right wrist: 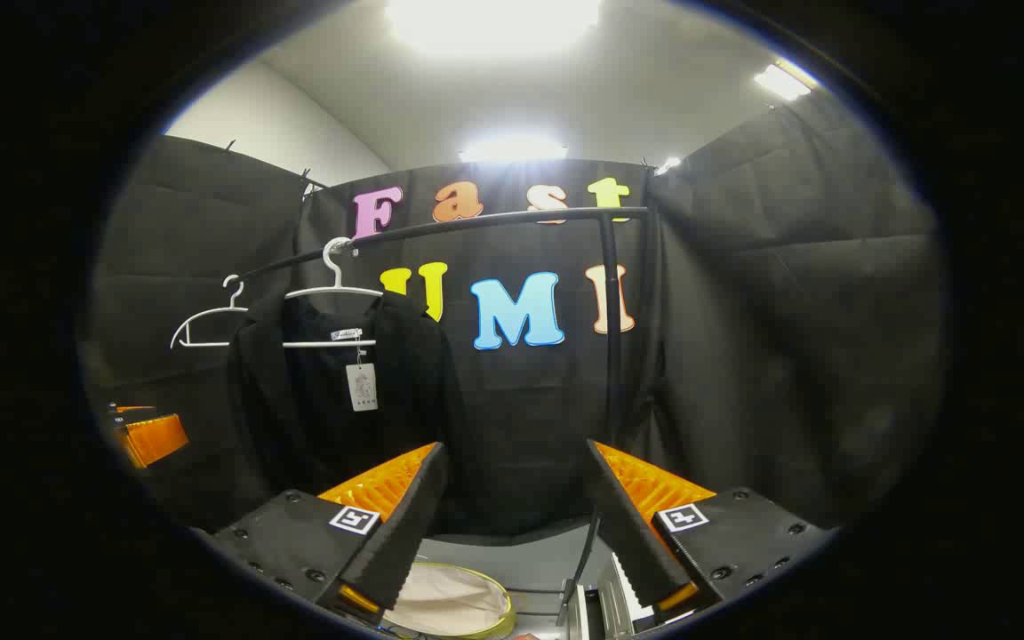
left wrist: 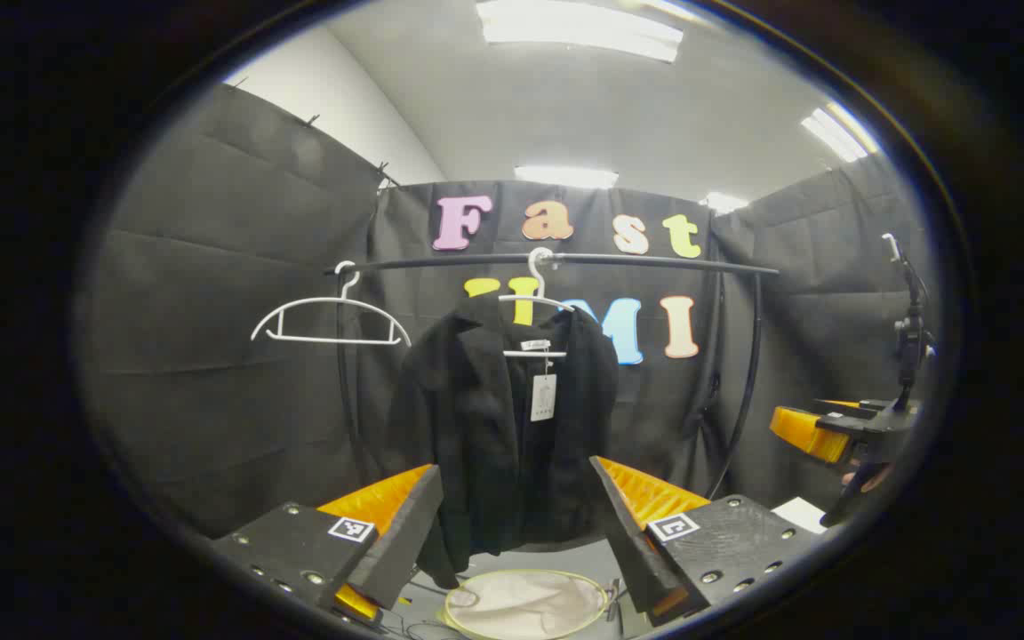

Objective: Grasp the clothes on the hanger with both hands and then place them into the laundry hamper below.

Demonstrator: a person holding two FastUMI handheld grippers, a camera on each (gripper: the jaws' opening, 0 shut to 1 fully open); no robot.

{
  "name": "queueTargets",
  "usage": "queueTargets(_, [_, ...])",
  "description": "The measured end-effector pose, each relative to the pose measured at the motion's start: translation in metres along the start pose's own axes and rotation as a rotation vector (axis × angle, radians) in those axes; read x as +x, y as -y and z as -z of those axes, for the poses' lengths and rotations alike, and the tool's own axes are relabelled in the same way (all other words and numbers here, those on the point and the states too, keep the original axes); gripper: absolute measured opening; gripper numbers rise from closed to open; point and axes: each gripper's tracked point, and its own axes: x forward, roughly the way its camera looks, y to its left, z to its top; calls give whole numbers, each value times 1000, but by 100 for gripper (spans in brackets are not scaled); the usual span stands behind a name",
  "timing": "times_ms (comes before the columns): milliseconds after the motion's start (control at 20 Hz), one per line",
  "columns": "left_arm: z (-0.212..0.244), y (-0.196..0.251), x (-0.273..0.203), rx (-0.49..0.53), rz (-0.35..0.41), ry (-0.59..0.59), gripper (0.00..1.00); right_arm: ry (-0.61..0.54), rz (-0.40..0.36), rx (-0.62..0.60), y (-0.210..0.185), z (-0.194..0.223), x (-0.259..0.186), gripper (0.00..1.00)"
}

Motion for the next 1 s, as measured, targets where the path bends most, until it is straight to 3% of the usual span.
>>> queueTargets(1000, [9,1,6,4,24,-20,95,-23,-4,12,-13,1,1,98])
